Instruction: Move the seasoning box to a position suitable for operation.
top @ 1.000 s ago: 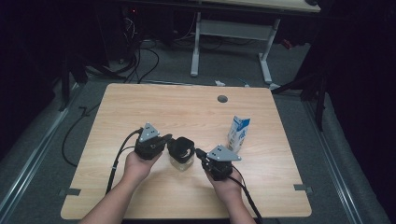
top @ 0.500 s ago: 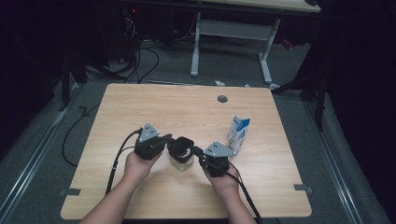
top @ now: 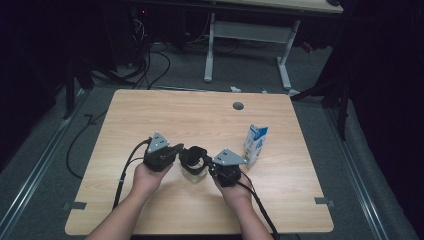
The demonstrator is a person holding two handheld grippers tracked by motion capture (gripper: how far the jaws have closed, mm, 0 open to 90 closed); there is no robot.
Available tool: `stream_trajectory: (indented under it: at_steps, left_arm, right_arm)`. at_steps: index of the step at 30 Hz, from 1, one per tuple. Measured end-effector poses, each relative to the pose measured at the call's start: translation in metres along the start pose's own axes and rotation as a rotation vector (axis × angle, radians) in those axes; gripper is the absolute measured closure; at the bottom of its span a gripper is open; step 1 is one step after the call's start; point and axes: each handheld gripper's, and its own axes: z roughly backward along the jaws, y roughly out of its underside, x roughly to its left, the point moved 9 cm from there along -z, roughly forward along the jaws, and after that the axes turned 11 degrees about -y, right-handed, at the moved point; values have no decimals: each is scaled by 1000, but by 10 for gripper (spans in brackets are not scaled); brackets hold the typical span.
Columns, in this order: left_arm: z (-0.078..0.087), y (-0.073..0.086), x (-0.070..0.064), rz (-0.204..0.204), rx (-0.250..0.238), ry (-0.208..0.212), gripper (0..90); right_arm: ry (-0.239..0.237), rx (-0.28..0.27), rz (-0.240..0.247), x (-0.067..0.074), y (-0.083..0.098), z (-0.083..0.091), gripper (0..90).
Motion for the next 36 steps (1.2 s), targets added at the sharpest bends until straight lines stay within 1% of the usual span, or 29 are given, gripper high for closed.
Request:
stream_trajectory:
  at_steps: [3, 4, 5, 8, 12, 14, 15, 18, 21, 22, 25, 28, 32, 36]
  left_arm:
    - [8, -2, 2, 15, -23, -5, 900]
    - [14, -1, 4, 14, -28, -4, 900]
    - [19, 1, 5, 14, -33, -5, 900]
    - [31, 15, 5, 19, -21, 5, 900]
    - [42, 37, -6, 22, 1, 17, 900]
    - [45, 43, -14, 30, 2, 35, 900]
    - [46, 44, -17, 30, 0, 42, 900]
    - [48, 39, -28, 41, -18, 65, 899]
    - [45, 33, -39, 22, -25, 81, 890]
    - [42, 29, -44, 20, -27, 84, 889]
    - [39, 27, -48, 17, -30, 83, 889]
    - [36, 25, -52, 26, -31, 87, 896]
    - [33, 23, -57, 20, -36, 91, 898]
    - [31, 18, -57, 39, -47, 91, 899]
  right_arm:
    - [0, 3, 5, 2, -3, -1, 900]
    - [-1, 2, 8, 2, -4, -1, 900]
    - [0, 3, 10, 2, -5, -1, 899]
    - [1, 2, 8, 4, -5, -1, 899]
    - [-1, -3, 4, 4, -6, -1, 900]
    - [0, -6, -3, 5, -7, 0, 900]
    - [2, -6, -2, 6, -8, 0, 900]
    - [2, -6, -8, 6, -9, 1, 900]
    - [2, -18, -20, 5, -11, 1, 900]
    - [3, -24, -25, 4, -12, 2, 900]
    - [2, -25, -23, 4, -12, 3, 900]
    - [0, -29, -22, 4, -13, 4, 900]
    - [-2, -35, -21, 4, -14, 4, 900]
    - [-6, -26, -20, 5, -12, 5, 900]
